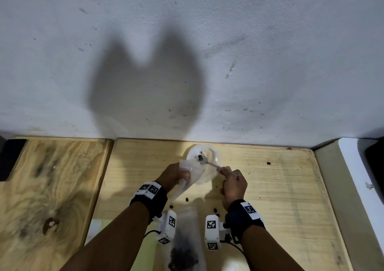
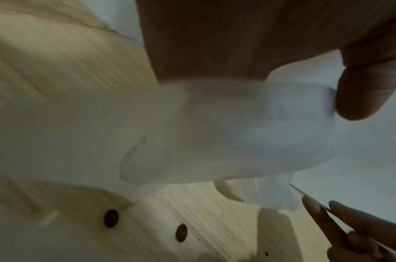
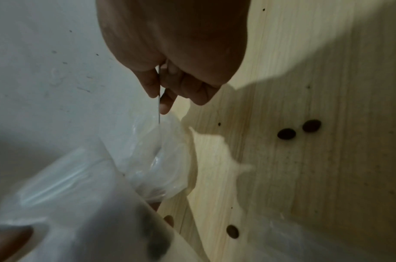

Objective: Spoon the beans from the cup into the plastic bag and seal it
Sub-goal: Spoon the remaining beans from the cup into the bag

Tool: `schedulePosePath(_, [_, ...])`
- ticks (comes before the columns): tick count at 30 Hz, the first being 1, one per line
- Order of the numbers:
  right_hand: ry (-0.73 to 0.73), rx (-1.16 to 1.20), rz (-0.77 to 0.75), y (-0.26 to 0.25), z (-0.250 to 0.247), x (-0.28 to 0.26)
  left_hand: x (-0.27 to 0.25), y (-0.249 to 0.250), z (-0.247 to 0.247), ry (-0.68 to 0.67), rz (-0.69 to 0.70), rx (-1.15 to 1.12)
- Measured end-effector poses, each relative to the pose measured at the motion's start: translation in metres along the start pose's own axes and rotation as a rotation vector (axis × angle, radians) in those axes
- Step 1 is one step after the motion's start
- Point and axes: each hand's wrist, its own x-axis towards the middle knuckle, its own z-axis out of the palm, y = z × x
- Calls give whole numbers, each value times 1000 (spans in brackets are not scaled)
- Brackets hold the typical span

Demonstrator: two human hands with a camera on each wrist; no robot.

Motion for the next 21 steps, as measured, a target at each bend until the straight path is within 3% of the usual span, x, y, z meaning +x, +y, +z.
schedulePosePath(6, [79,-59,-128,-6,-8,3,2,-1,-3,84,2,-152])
schedulePosePath(12, [146,-245,-409,-15,4,-8,6,-4,1,49,5,-169])
schedulePosePath(16, [104,-399,-566,-14,12,-13,6,-6,1,20,-7,-155])
schedulePosePath(21, [14,-456,-571,-7,13,-13,6,-10,-3,14,-25,-142])
